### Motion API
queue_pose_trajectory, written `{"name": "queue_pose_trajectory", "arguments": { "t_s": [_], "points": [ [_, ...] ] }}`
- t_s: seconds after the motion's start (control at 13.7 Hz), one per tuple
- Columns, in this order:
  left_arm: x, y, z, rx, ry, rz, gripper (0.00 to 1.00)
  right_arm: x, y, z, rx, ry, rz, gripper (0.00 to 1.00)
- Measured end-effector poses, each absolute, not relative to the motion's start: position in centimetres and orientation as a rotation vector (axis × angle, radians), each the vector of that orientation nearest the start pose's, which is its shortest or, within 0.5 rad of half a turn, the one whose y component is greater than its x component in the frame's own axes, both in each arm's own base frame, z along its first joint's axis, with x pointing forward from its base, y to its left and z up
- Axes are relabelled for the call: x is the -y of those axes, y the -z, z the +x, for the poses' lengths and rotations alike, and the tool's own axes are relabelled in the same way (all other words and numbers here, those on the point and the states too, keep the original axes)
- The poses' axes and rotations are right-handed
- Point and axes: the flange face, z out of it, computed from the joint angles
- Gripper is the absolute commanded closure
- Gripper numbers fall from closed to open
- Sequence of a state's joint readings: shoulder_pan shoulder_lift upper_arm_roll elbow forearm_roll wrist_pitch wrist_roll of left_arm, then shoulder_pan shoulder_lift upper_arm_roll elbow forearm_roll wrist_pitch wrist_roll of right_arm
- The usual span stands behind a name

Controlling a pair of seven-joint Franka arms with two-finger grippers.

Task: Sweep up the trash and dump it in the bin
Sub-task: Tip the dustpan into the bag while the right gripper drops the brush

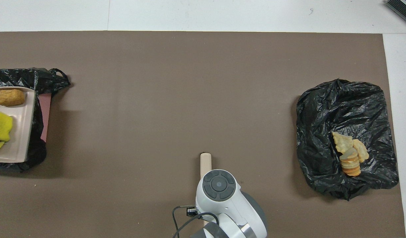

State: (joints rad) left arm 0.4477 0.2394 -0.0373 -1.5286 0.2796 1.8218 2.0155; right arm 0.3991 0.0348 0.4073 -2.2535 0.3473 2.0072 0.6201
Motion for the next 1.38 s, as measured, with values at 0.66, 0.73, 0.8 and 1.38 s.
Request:
{"name": "queue_pose_trajectory", "arguments": {
  "t_s": [0.66, 0.73, 0.8, 1.38],
  "points": [
    [-25.2, -53.3, 62.3, -1.976, -0.715, -1.645, 1.0, -35.6, -36.9, 38.1, -0.029, -0.429, -3.049, 0.0],
    [-24.6, -53.1, 62.5, -1.946, -0.76, -1.613, 1.0, -34.5, -38.0, 40.0, -0.05, -0.361, -3.059, 0.0],
    [-24.2, -53.0, 62.7, -1.911, -0.8, -1.586, 1.0, -33.2, -39.0, 41.9, -0.081, -0.305, -3.066, 0.0],
    [-19.2, -58.1, 59.4, -1.505, -1.048, -1.465, 1.0, -18.3, -45.0, 53.5, -0.04, 0.021, -3.144, 0.0]
  ]
}}
